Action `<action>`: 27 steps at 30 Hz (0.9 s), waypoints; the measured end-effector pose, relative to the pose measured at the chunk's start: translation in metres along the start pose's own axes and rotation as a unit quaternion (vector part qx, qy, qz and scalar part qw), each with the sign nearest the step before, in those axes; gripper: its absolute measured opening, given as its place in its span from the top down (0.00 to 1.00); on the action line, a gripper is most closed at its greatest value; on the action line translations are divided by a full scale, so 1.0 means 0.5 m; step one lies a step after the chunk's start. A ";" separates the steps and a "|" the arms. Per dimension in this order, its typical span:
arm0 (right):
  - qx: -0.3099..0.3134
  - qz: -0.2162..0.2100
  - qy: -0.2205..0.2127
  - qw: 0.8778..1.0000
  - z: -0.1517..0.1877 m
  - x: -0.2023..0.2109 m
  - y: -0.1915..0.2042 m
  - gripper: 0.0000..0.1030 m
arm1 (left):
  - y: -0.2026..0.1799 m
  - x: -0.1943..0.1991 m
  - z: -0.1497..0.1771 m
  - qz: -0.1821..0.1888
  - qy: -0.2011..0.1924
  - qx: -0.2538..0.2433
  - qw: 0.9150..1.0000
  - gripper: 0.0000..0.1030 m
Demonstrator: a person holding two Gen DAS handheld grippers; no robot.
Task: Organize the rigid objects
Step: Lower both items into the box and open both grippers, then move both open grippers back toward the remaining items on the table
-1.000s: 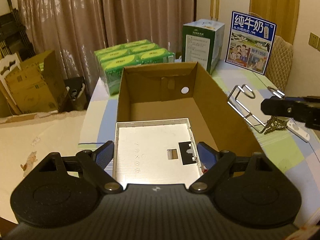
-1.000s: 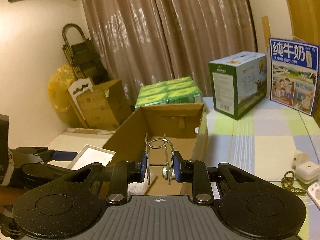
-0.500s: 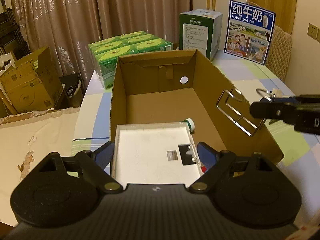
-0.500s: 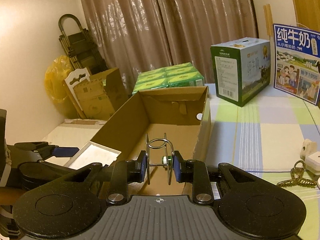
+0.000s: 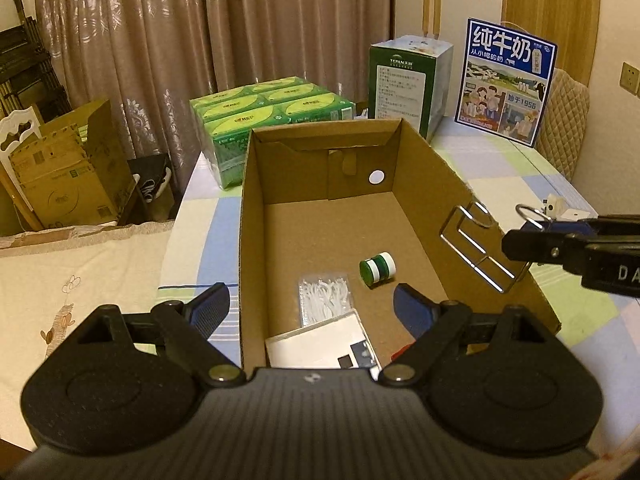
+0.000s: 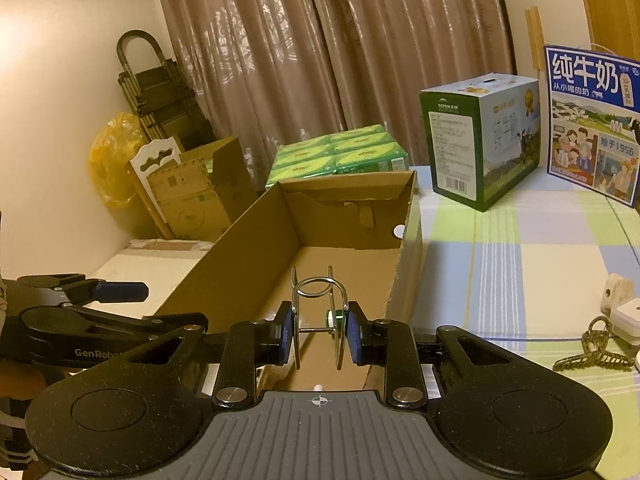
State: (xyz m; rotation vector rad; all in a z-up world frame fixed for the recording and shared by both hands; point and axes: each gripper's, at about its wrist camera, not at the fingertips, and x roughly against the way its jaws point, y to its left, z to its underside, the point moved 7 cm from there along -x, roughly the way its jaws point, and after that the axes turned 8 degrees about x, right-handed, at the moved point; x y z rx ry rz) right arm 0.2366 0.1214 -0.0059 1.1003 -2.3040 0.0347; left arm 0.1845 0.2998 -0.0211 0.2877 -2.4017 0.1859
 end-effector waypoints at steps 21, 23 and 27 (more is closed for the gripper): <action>-0.008 0.003 0.006 1.000 0.013 -0.005 -0.011 0.77 | 0.001 0.001 0.006 0.003 0.001 0.005 1.000 0.16; -0.014 0.000 0.002 1.000 0.010 -0.002 -0.013 0.76 | 0.002 0.002 0.006 0.003 0.000 0.006 1.000 0.16; -0.012 0.006 -0.004 1.000 0.006 0.009 -0.016 0.75 | 0.000 0.008 0.008 0.003 -0.002 0.008 1.000 0.16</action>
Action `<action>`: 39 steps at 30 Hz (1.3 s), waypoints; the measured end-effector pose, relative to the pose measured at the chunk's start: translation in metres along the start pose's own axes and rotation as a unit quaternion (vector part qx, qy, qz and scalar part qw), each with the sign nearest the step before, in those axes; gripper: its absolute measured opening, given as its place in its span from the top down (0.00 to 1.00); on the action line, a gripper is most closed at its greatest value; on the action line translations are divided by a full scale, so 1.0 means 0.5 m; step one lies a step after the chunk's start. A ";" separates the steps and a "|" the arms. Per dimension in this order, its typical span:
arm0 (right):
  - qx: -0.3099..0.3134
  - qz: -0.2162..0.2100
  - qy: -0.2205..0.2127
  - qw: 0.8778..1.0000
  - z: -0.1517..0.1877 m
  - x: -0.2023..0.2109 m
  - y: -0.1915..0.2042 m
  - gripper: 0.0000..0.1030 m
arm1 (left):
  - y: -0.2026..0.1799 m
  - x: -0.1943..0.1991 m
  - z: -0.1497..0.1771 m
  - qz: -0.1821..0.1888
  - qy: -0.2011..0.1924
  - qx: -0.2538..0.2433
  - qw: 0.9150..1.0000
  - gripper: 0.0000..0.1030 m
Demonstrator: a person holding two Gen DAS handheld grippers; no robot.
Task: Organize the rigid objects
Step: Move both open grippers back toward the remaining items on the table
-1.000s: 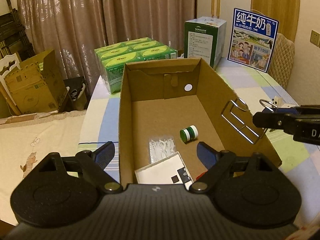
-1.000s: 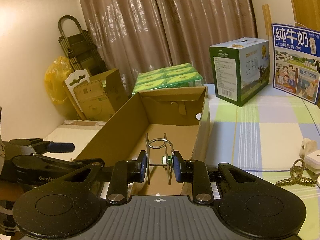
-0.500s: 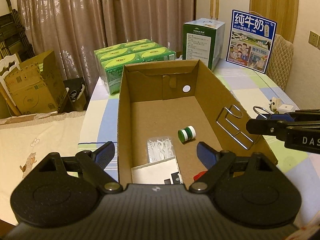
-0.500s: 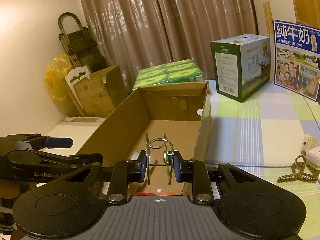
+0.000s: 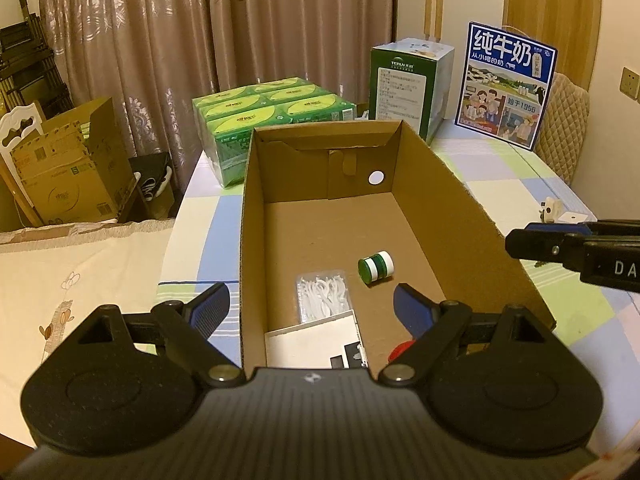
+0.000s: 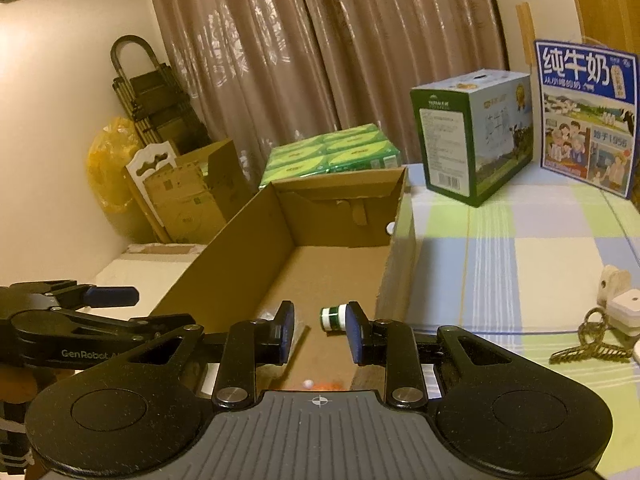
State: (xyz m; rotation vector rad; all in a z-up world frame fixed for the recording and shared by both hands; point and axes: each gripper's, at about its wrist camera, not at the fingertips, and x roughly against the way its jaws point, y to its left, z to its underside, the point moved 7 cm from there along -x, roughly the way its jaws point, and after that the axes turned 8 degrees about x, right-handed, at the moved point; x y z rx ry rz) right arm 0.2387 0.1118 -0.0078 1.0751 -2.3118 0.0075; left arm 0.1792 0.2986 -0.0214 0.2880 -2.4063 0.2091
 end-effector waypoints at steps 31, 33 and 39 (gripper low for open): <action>-0.010 0.046 -0.043 0.998 0.023 0.271 -0.078 0.61 | -0.198 0.161 0.008 0.057 -0.033 -0.005 0.998 0.16; -0.012 0.054 -0.046 0.997 0.030 0.294 -0.094 0.59 | -0.220 0.170 0.009 0.064 -0.035 -0.008 0.997 0.16; -0.027 0.083 -0.050 0.995 0.054 0.360 -0.150 0.48 | -0.291 0.189 0.012 0.087 -0.040 -0.019 0.995 0.16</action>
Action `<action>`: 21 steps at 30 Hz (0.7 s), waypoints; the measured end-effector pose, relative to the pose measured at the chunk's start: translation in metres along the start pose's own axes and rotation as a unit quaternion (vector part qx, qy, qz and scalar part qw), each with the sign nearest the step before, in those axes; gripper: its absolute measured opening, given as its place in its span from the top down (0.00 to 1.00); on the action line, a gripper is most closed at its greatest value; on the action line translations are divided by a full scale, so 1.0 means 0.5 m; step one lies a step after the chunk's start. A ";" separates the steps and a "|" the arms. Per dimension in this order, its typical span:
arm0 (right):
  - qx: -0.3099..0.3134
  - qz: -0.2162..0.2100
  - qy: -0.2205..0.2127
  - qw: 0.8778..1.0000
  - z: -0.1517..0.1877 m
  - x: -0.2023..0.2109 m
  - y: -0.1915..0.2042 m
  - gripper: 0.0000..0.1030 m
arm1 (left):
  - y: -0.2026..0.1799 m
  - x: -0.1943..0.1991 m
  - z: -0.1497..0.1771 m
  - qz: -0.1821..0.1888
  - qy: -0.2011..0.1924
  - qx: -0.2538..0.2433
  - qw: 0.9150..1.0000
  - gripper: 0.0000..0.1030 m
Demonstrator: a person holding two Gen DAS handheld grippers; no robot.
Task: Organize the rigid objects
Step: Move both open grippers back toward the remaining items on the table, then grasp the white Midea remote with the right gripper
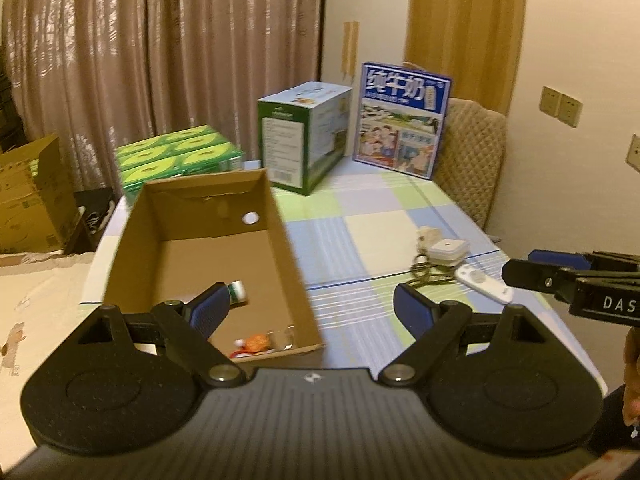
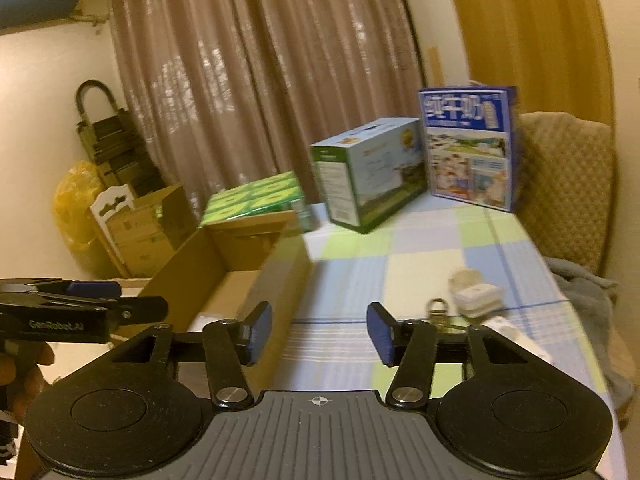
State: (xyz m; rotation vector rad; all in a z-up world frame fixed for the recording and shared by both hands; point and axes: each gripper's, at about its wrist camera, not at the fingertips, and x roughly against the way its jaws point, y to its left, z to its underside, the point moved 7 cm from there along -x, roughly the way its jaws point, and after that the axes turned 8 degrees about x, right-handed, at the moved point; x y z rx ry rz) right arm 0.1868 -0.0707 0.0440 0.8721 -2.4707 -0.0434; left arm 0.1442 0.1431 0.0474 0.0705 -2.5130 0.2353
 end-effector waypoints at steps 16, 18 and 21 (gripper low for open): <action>-0.036 0.090 0.019 0.995 0.085 0.090 -0.211 0.32 | -0.190 -0.066 0.044 0.069 0.009 -0.032 0.997 0.16; -0.039 0.096 0.025 0.994 0.096 0.089 -0.232 0.31 | -0.208 -0.084 0.054 0.074 0.016 -0.036 0.997 0.16; -0.036 0.105 0.034 0.993 0.111 0.083 -0.262 0.31 | -0.233 -0.116 0.071 0.078 0.027 -0.044 0.996 0.16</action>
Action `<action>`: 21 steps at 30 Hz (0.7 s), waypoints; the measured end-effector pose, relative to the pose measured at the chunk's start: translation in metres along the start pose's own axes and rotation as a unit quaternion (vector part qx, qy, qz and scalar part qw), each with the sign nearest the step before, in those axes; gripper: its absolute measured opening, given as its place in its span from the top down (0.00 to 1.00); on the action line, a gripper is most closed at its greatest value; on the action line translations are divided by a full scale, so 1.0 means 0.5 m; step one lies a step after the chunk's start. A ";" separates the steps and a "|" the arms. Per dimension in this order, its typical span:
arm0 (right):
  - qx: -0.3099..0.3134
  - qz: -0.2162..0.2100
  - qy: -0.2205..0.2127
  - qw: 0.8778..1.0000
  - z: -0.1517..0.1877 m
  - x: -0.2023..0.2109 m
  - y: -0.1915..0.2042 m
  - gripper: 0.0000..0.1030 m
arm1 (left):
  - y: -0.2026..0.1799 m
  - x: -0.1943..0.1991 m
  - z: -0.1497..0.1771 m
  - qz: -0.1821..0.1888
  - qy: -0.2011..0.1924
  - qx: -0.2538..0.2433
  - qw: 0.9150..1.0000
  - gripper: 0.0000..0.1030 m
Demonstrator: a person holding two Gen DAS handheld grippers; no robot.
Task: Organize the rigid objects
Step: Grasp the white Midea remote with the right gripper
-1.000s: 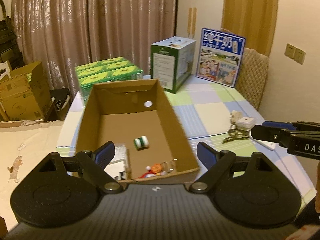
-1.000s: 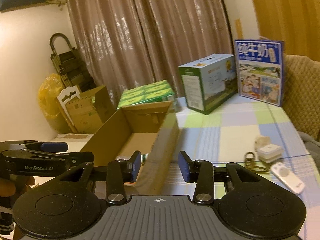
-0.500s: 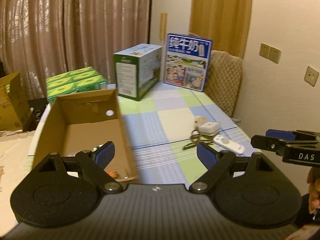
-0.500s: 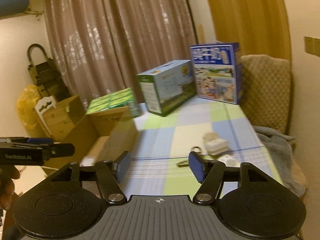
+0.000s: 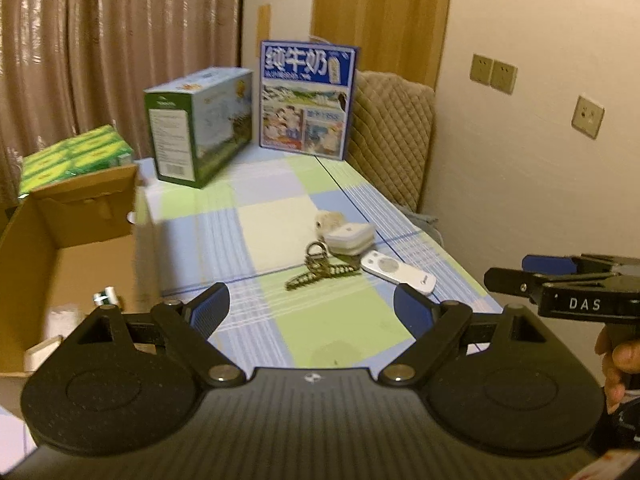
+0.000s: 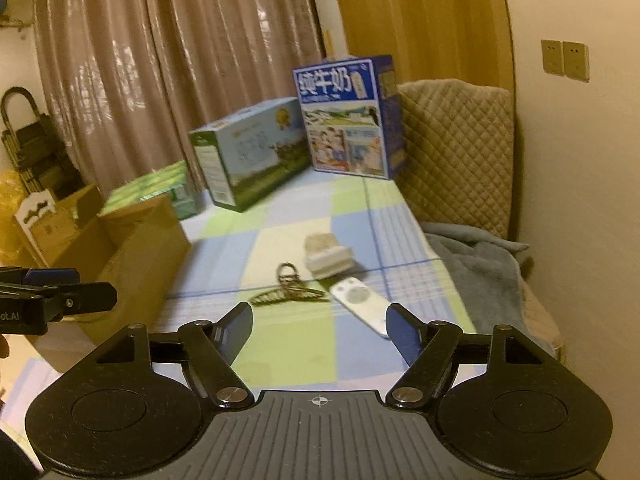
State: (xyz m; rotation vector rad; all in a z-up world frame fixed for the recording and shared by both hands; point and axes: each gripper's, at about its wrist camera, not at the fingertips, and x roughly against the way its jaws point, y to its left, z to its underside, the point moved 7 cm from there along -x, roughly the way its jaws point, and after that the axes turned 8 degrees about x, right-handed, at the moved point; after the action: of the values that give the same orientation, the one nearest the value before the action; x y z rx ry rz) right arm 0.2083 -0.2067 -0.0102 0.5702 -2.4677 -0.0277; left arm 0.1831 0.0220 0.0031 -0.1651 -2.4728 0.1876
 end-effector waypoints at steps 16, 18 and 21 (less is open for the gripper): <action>0.040 -0.001 0.067 0.997 0.041 -0.202 -0.105 0.31 | -0.023 -0.239 0.050 -0.003 0.049 -0.035 0.998 0.16; 0.058 -0.010 0.074 0.995 0.044 -0.233 -0.103 0.31 | -0.021 -0.264 0.051 -0.006 0.049 -0.039 0.998 0.16; 0.083 -0.015 0.081 0.993 0.044 -0.271 -0.103 0.32 | -0.016 -0.297 0.052 -0.008 0.052 -0.041 0.998 0.16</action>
State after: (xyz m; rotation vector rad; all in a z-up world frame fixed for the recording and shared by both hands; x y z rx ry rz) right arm 0.3147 -0.2008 -0.1106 0.6530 -2.3172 0.2054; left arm 0.2830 -0.0126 -0.1050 -0.1863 -2.3790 0.0683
